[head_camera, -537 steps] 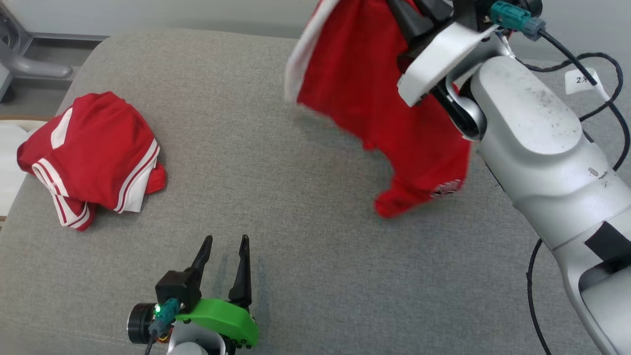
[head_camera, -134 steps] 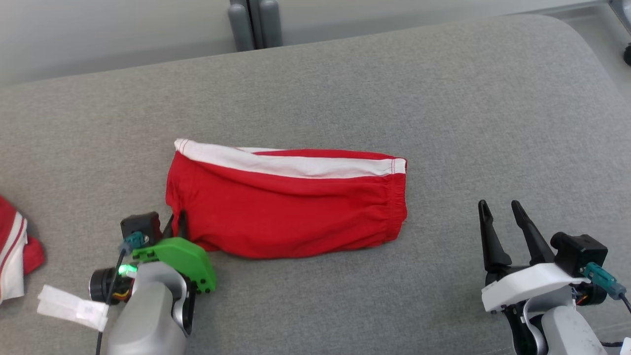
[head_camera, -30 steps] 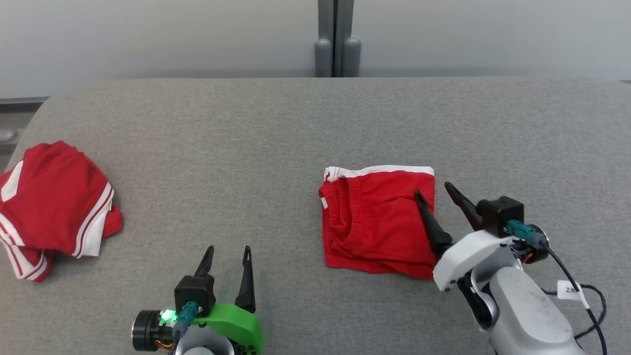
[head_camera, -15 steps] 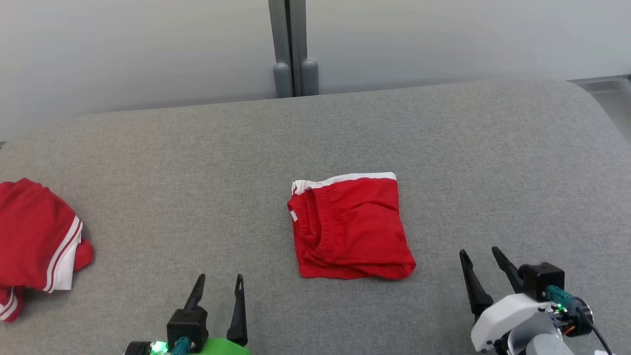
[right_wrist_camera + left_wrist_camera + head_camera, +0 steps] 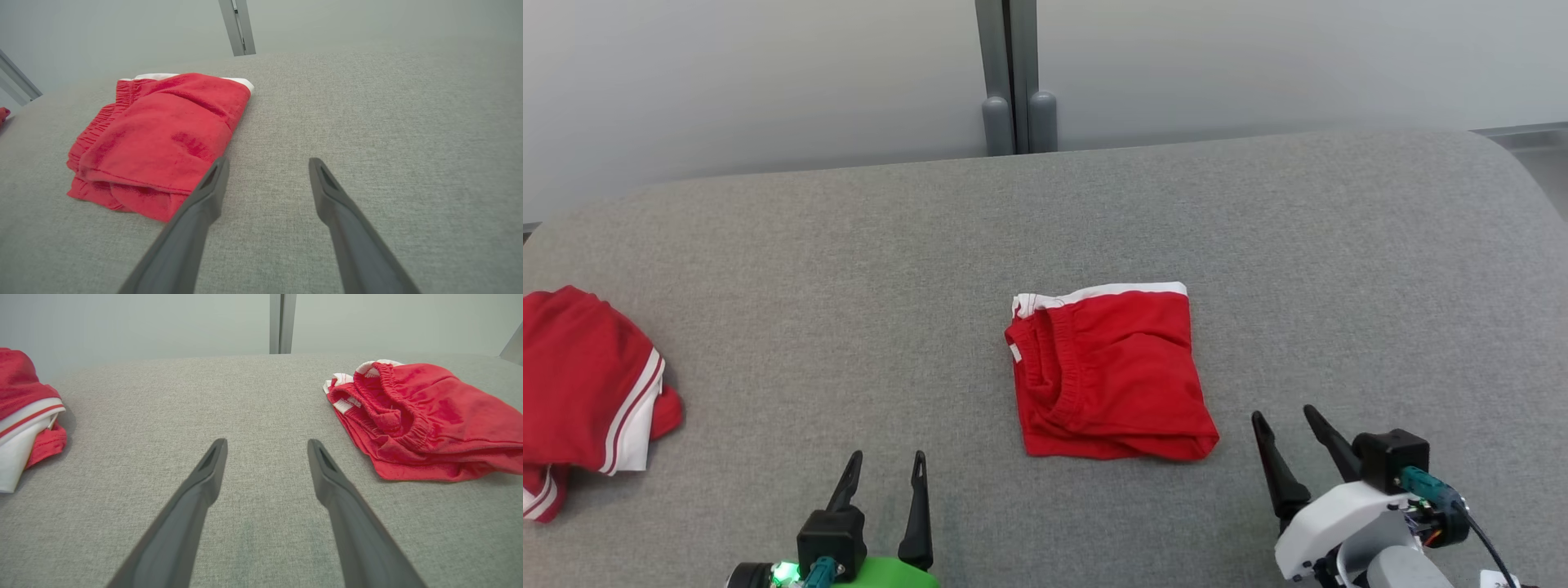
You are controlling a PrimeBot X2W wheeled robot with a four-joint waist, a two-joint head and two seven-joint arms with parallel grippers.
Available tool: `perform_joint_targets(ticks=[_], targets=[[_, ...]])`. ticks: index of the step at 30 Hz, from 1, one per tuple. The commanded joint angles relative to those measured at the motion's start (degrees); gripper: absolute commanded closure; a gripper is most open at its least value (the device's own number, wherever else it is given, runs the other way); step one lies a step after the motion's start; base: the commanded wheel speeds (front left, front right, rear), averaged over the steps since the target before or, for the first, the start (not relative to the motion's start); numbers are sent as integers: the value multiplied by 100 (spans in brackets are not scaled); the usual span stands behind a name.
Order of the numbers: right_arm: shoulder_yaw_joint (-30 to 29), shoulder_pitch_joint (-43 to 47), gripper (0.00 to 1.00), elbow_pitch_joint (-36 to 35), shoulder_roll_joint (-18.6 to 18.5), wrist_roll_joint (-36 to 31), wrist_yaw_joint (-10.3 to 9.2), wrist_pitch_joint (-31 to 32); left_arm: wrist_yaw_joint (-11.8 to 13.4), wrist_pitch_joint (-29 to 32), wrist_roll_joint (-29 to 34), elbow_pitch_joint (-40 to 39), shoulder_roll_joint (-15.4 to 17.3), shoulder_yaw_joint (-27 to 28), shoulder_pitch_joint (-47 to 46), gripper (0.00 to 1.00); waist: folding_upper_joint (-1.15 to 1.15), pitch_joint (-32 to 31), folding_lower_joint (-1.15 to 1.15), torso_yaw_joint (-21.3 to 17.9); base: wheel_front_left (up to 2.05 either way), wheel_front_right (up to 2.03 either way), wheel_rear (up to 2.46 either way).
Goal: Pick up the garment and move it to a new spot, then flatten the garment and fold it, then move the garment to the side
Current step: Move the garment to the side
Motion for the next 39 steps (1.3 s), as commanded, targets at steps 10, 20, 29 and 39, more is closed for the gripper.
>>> perform_joint_targets(ticks=[10, 20, 29, 39], targets=[[528, -679, 0, 273, -20, 351, -9, -25, 34, -3, -144, -27, 23, -238, -278, 0, 0, 339, 0, 269, 0, 0, 0], [400, -1633, 0, 1117, -23, -58, -9, -25, 0, -3, -174, -69, 22, -487, -658, 0, 0, 833, 0, 602, 0, 0, 0], [450, -2048, 100, 2245, -20, -118, -9, -7, 80, -3, -261, -56, 23, -702, -826, 0, 0, 997, 0, 784, 0, 0, 0], [24, -1817, 100, 1935, -34, -428, -14, -11, -47, -3, -135, -87, 23, -670, -792, 0, 0, 830, 0, -55, 0, 0, 0]])
